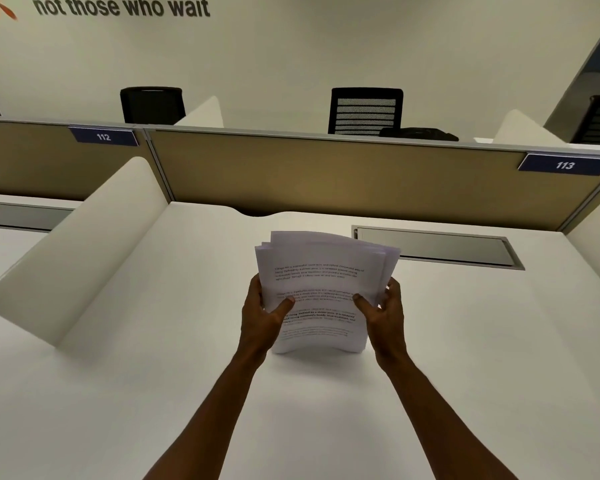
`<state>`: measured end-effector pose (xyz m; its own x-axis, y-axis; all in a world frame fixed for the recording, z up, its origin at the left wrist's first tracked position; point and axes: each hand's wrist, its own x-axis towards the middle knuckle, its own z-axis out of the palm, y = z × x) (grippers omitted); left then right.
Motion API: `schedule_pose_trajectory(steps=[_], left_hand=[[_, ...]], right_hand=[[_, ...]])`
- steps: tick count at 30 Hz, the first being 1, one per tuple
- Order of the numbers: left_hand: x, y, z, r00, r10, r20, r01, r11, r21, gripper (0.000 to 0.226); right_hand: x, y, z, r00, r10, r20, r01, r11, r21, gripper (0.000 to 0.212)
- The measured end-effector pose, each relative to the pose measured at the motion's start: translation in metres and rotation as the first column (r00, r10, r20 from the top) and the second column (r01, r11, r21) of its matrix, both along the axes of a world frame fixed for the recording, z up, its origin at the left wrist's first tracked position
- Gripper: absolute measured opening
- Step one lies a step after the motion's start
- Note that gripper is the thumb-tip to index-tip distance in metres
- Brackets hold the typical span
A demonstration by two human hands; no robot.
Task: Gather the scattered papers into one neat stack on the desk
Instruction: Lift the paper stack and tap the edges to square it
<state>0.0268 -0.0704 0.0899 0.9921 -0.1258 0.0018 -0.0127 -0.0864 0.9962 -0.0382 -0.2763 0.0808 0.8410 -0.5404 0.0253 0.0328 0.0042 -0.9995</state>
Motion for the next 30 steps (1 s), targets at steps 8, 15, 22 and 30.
schedule_pose_trajectory(steps=[8,15,22,30], left_hand=[[0.001,-0.008,0.002,1.0,-0.001,-0.004,0.001,1.0,-0.009,0.048],[0.001,-0.007,0.009,1.0,0.02,0.009,-0.019,0.994,-0.104,0.053],[0.001,-0.011,0.013,0.999,-0.009,0.033,0.012,0.996,-0.087,0.052],[0.0,-0.016,0.031,0.989,0.126,0.075,-0.115,0.985,-0.131,0.058]], right_hand=[[0.004,0.008,0.004,0.999,0.023,0.026,-0.019,0.988,-0.155,0.025],[0.013,-0.003,0.036,0.981,0.003,0.195,-0.005,1.0,0.008,0.052],[0.024,0.003,0.06,0.986,-0.063,0.156,0.059,0.998,0.034,0.056],[0.033,0.006,0.07,0.986,-0.141,0.09,0.14,0.99,0.011,0.055]])
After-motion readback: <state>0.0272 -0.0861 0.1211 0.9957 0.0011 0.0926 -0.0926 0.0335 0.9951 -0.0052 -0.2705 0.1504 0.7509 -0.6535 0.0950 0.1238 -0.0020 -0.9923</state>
